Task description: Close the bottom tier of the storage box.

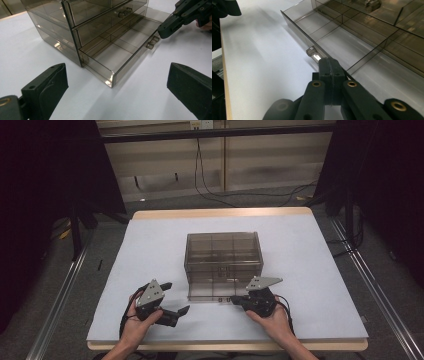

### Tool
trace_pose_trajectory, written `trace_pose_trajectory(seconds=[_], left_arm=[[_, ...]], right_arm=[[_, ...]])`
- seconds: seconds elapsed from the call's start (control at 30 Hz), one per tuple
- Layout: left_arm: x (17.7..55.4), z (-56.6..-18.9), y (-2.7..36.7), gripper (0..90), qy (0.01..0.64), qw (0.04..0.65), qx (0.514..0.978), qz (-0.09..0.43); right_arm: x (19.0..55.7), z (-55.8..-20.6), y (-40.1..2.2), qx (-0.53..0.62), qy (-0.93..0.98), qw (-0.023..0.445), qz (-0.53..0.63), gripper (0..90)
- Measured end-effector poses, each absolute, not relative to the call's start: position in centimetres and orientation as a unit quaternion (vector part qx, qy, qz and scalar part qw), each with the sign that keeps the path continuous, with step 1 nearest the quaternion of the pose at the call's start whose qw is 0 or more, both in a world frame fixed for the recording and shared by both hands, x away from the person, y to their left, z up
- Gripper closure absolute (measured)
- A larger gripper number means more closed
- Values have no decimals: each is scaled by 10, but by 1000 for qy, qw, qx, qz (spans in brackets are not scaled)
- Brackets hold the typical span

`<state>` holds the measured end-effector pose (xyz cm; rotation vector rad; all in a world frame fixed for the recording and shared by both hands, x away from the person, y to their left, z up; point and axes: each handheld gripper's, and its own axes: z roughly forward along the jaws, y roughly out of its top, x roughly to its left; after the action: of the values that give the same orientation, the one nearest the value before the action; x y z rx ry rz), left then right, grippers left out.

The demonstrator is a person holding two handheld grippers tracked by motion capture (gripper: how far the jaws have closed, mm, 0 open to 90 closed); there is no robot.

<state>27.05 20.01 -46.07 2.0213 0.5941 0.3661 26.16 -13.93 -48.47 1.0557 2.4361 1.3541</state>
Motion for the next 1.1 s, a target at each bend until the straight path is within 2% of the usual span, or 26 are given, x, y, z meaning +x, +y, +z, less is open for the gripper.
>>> trace_pose_trajectory(seconds=[1.1], left_arm=[[271, -462, 199, 32, 246, 483, 827, 148]], right_arm=[[265, -484, -138, 360, 810, 90, 454, 900]])
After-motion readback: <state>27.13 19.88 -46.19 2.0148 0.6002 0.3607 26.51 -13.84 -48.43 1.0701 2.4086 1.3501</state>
